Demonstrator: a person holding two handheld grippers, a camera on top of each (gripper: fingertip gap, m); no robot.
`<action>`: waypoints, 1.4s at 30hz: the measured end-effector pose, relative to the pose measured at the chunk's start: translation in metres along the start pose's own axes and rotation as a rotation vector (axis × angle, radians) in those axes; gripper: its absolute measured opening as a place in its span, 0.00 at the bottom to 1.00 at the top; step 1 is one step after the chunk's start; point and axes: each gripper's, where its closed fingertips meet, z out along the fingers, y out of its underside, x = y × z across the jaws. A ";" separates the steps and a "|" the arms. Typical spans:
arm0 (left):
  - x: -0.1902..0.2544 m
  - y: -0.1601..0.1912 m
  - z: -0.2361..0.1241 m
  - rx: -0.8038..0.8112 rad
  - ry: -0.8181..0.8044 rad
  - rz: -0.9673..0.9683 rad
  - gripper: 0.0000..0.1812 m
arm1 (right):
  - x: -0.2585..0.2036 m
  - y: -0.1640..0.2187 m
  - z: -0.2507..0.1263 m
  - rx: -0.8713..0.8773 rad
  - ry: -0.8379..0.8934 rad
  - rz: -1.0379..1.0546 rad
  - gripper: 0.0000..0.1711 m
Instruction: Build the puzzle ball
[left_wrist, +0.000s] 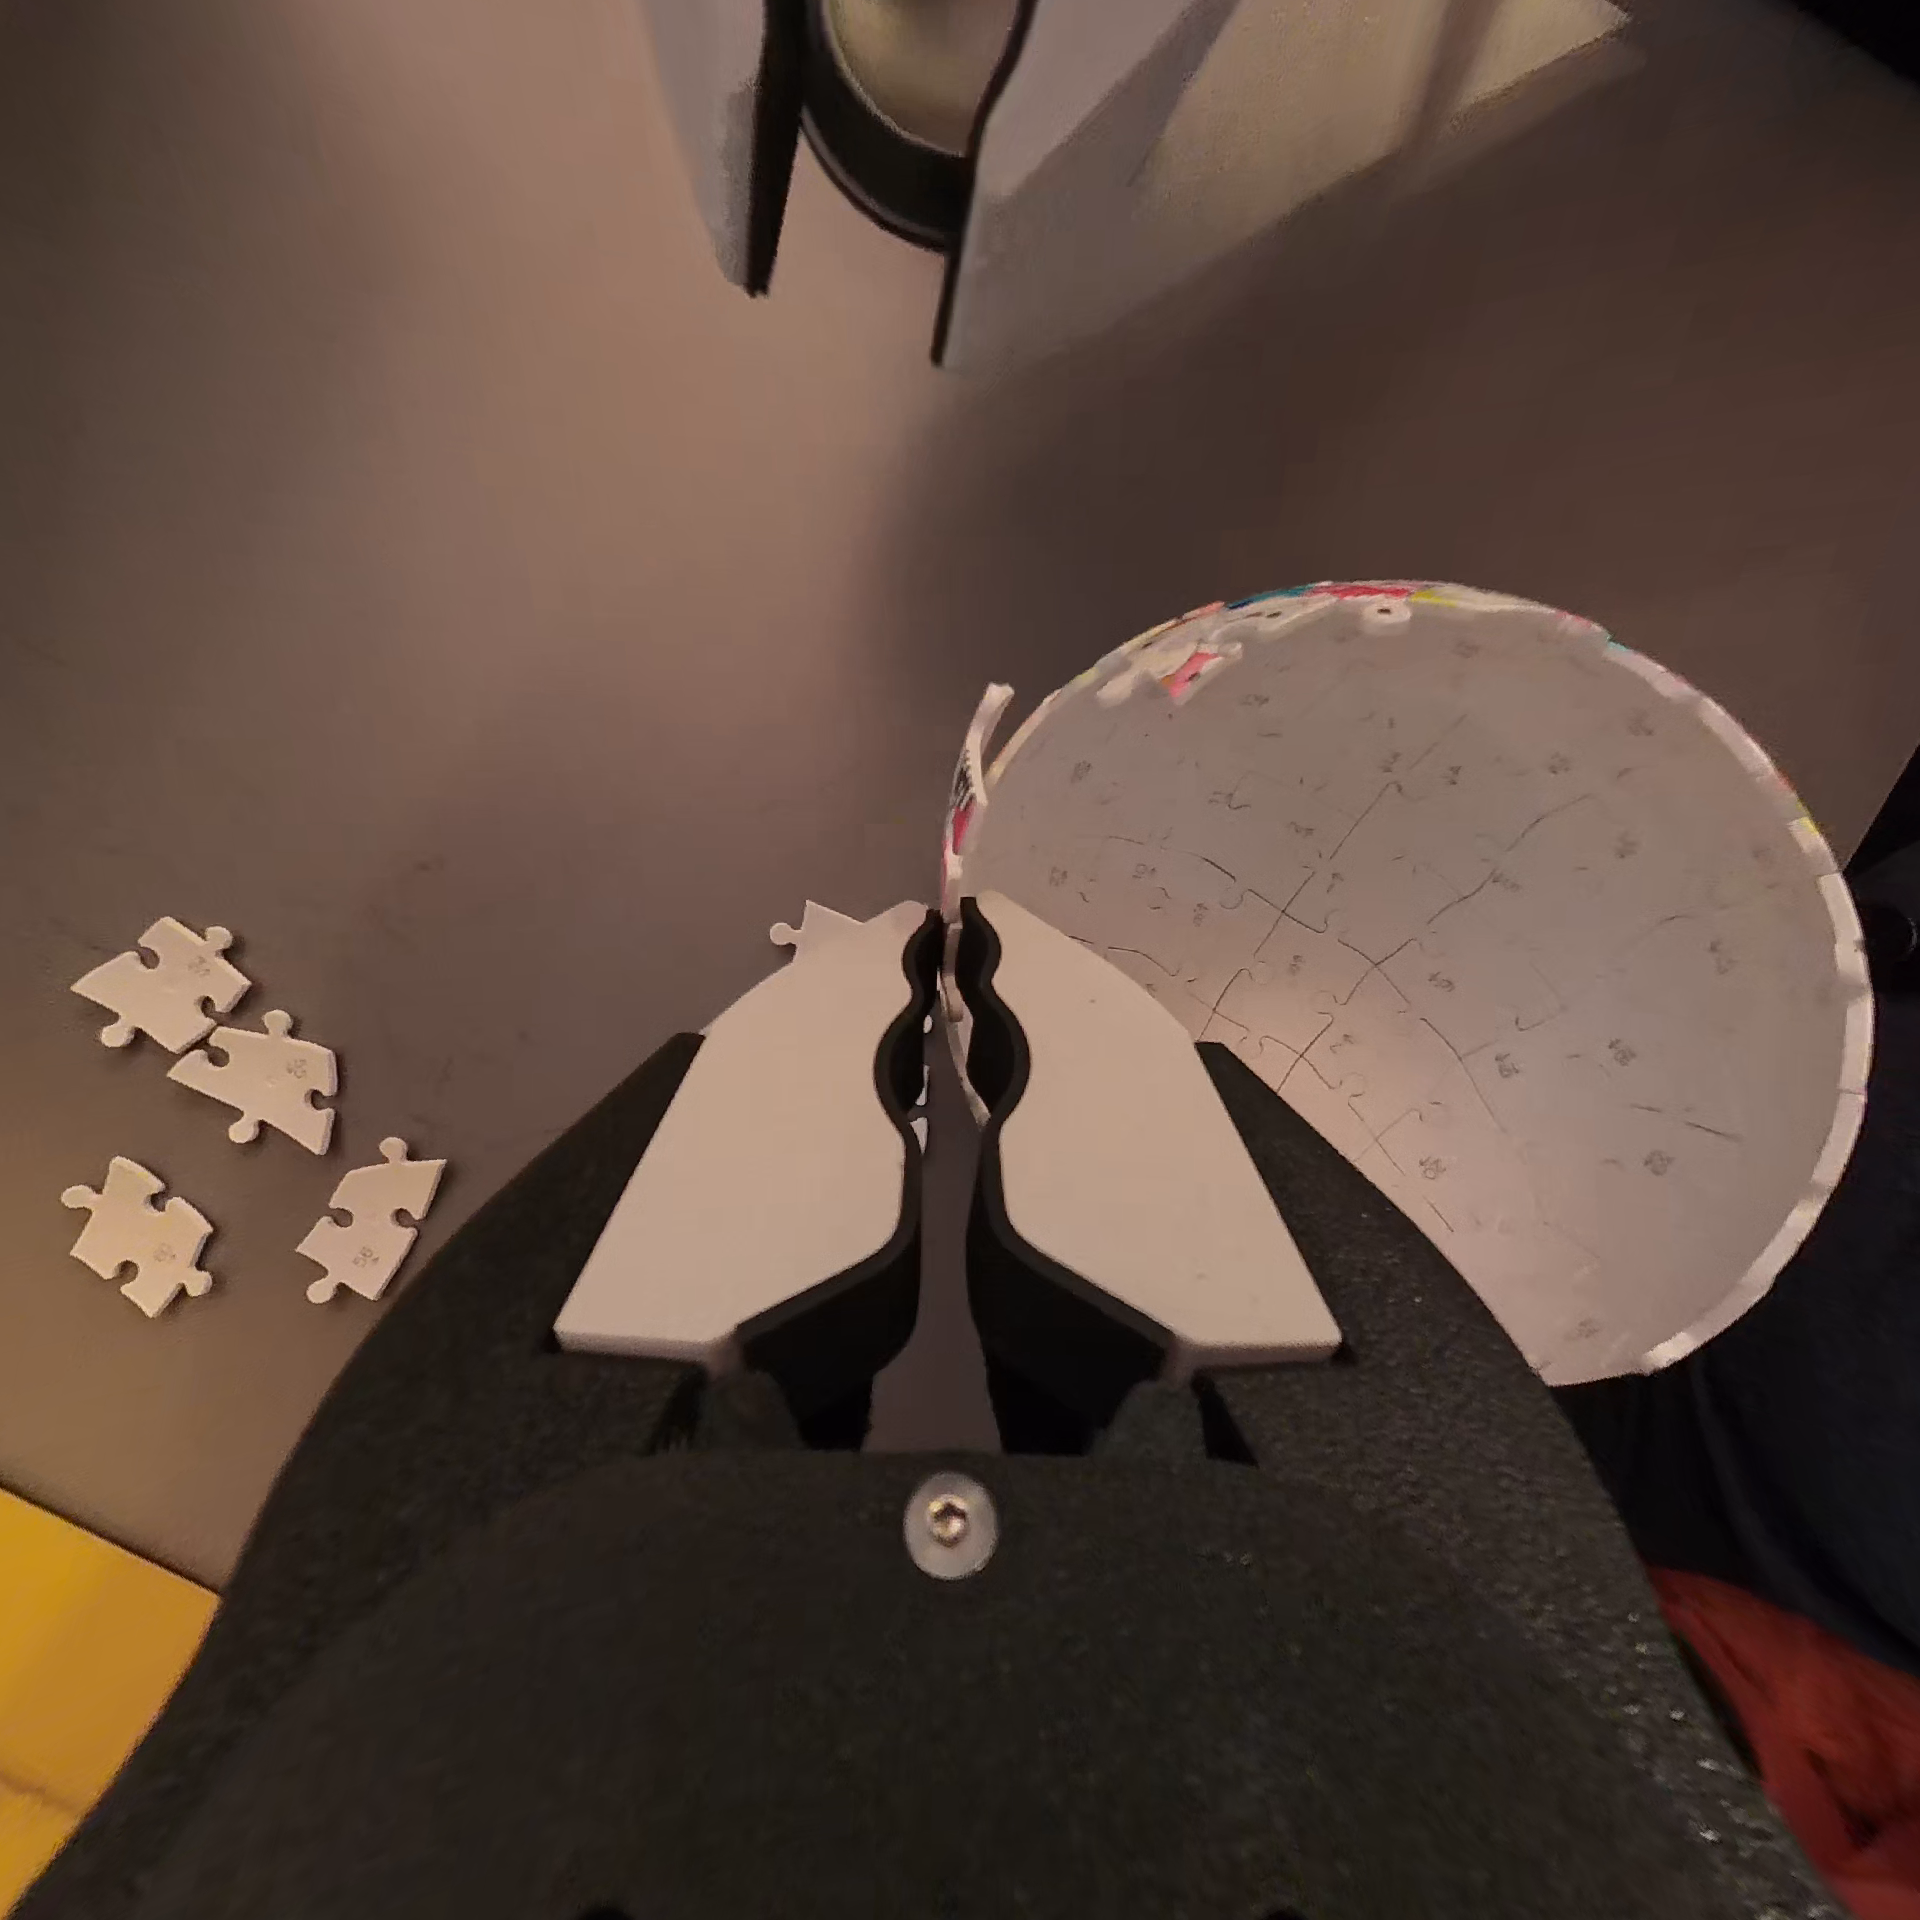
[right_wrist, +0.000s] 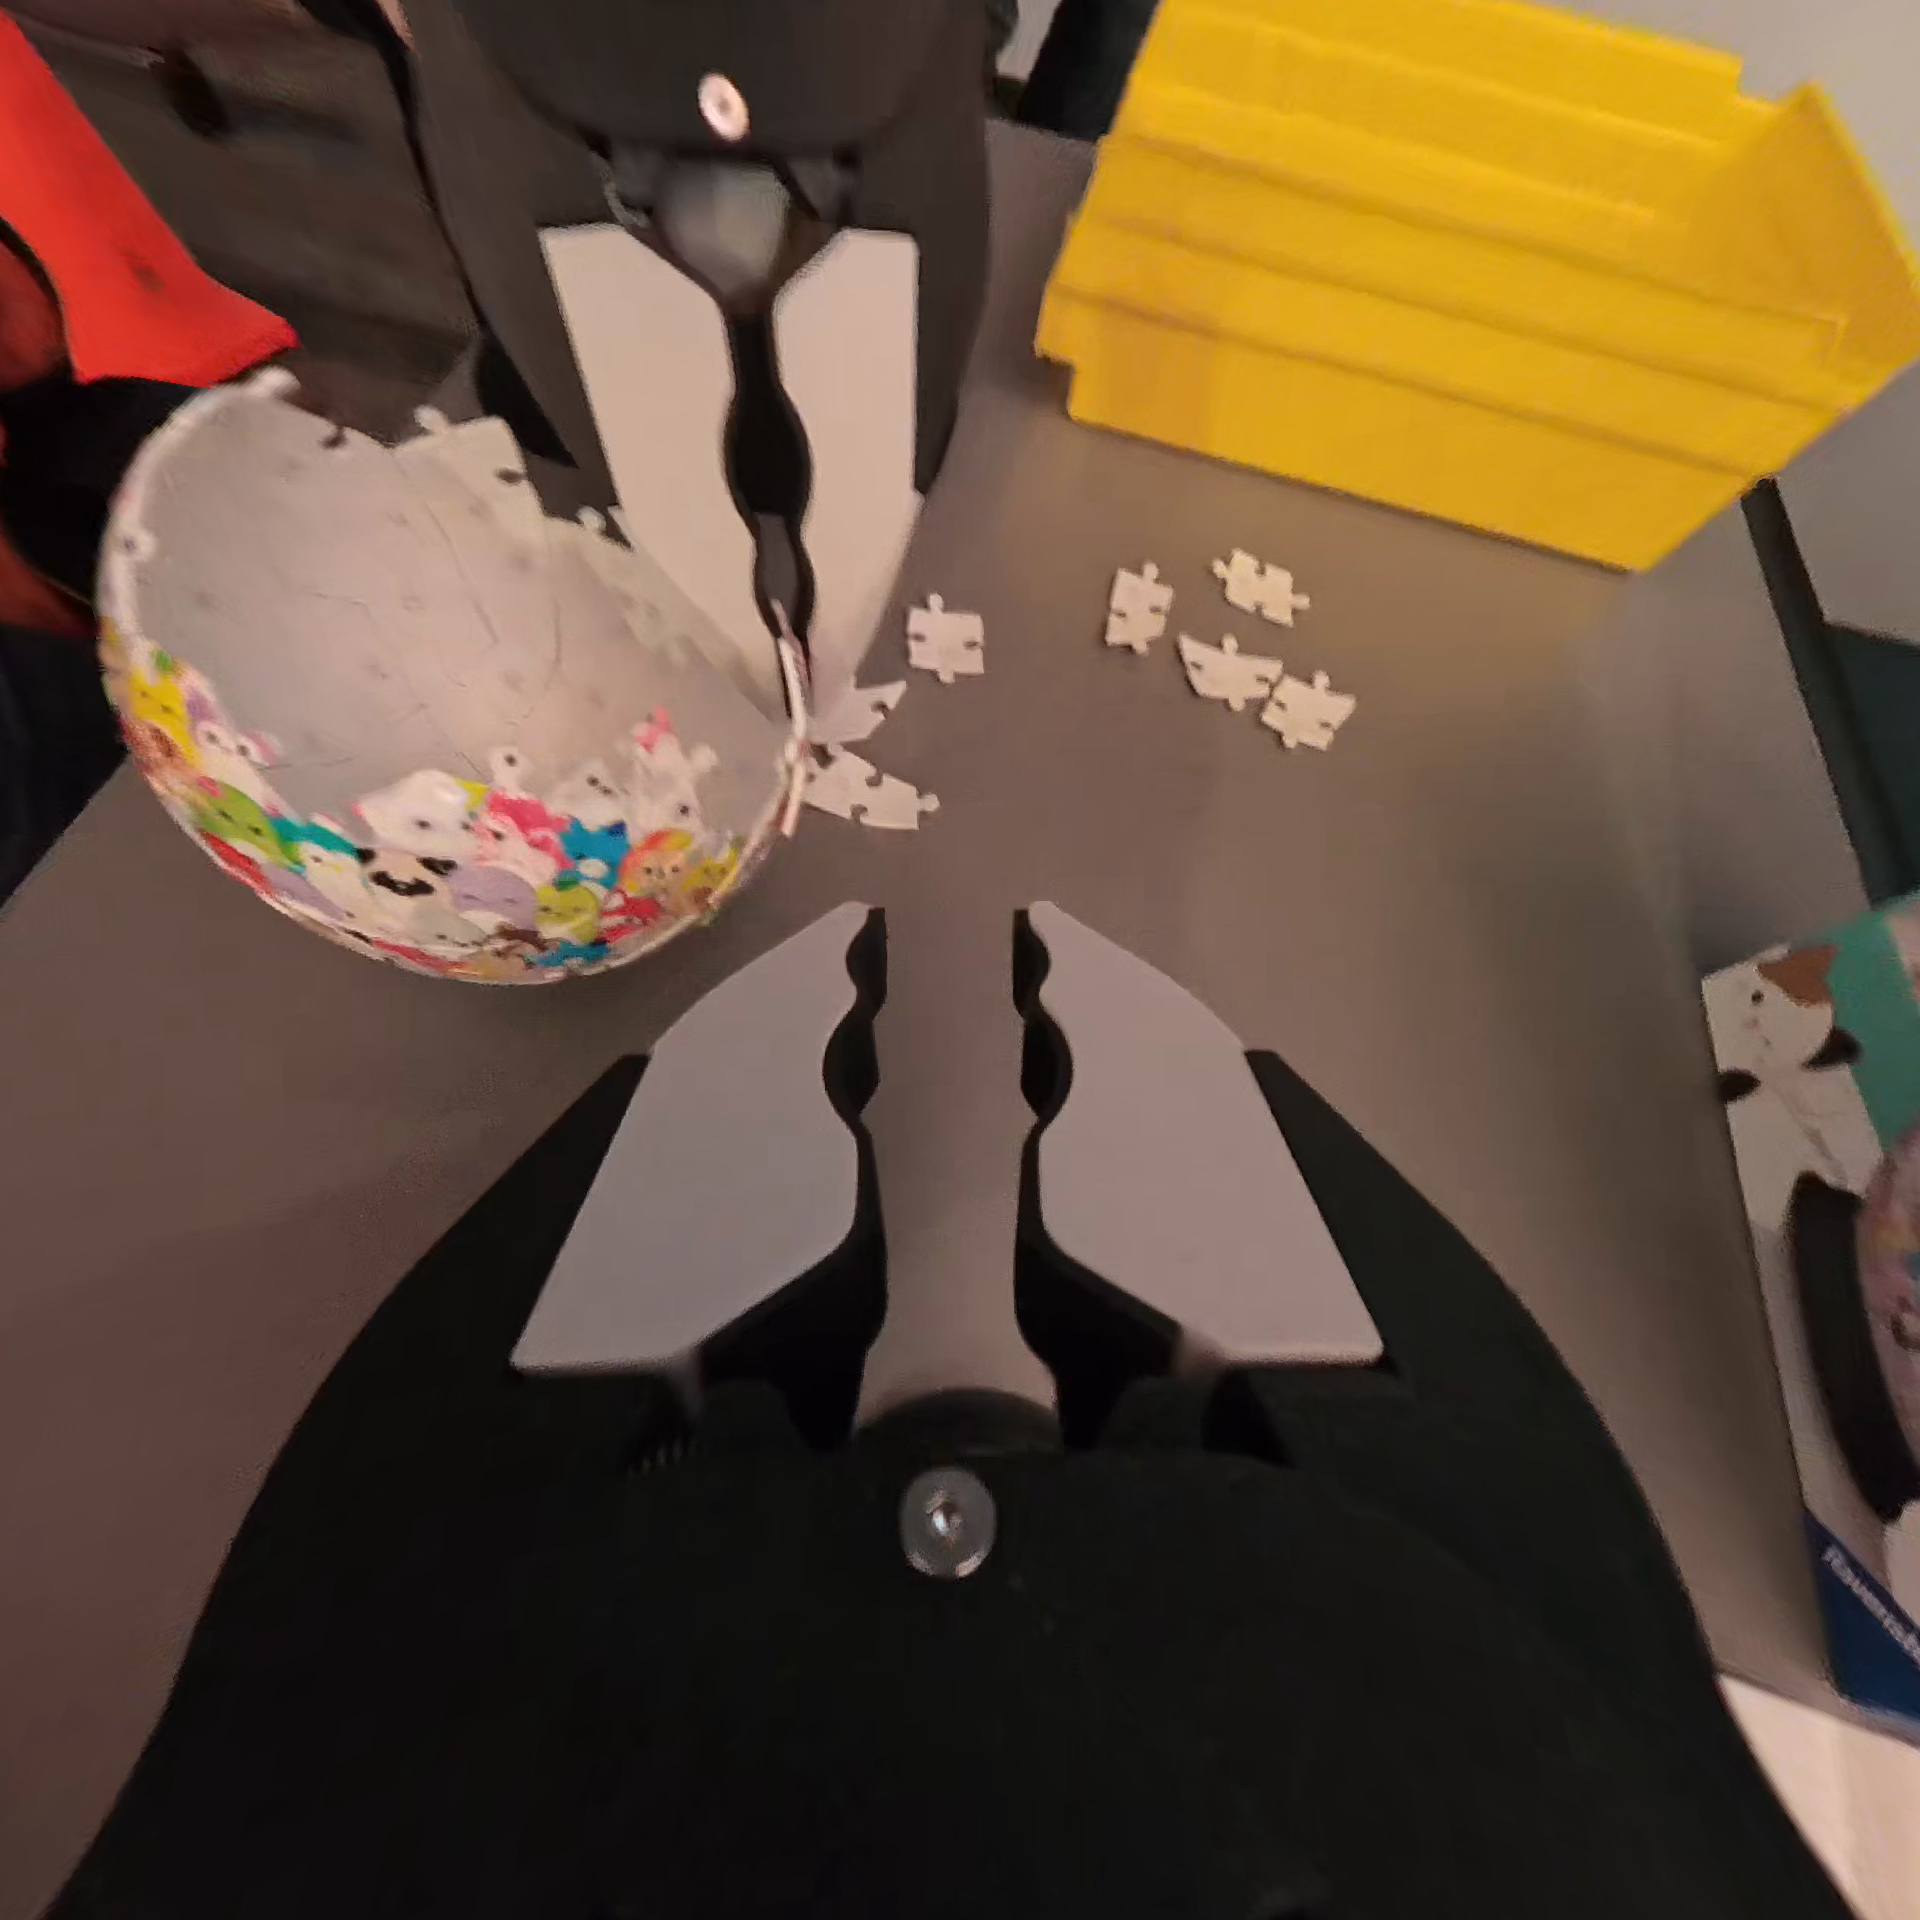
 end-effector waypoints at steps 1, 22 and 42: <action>0.000 0.000 0.000 0.000 -0.003 0.004 0.01 | 0.001 0.001 0.000 0.008 -0.003 0.035 0.14; -0.002 -0.007 0.002 0.051 0.002 0.005 0.01 | -0.023 -0.022 0.030 -0.289 -0.156 0.483 0.20; -0.004 -0.007 0.003 0.073 0.009 -0.019 0.01 | -0.030 -0.004 0.043 -0.516 -0.158 0.483 0.10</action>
